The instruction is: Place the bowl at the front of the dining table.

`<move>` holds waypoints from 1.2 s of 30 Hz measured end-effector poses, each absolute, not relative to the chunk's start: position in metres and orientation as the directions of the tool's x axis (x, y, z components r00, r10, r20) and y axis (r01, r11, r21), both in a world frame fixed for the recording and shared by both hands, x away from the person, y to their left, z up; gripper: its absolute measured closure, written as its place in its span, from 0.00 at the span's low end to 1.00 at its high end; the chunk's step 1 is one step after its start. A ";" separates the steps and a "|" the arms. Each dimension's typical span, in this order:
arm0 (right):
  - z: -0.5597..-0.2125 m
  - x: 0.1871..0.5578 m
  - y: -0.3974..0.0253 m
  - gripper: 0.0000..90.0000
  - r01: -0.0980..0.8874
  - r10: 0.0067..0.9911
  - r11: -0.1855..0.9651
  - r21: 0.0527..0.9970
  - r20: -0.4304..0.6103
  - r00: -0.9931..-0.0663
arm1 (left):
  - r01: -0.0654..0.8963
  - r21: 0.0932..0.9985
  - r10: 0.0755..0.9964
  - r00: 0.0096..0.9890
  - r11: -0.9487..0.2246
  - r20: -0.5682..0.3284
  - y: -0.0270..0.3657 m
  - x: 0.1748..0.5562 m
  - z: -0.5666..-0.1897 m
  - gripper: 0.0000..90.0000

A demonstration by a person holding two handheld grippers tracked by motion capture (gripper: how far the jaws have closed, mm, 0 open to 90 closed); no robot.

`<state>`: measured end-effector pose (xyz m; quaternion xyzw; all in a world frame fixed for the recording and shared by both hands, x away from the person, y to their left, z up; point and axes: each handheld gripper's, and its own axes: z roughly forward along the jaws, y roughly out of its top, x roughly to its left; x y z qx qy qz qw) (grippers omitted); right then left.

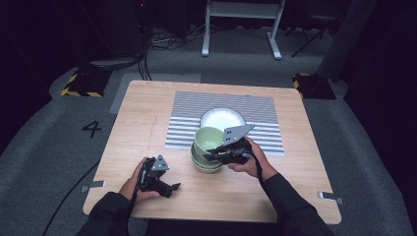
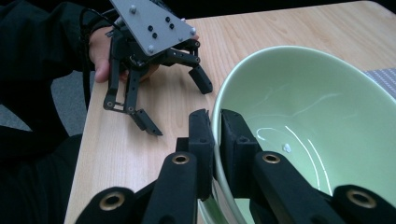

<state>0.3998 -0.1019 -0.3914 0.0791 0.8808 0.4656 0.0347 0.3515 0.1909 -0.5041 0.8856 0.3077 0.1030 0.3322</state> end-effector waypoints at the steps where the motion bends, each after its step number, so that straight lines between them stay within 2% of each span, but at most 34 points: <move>1: -0.390 0.400 -0.103 0.93 0.107 0.171 0.552 0.827 0.014 -0.985 | 0.476 0.652 0.613 0.789 -0.590 -0.021 0.191 0.351 -0.504 0.00; 36: -0.365 0.413 -0.122 0.93 0.133 0.261 0.498 0.857 -0.002 -0.965 | 0.476 0.652 0.613 0.789 -0.590 -0.022 0.191 0.351 -0.504 0.00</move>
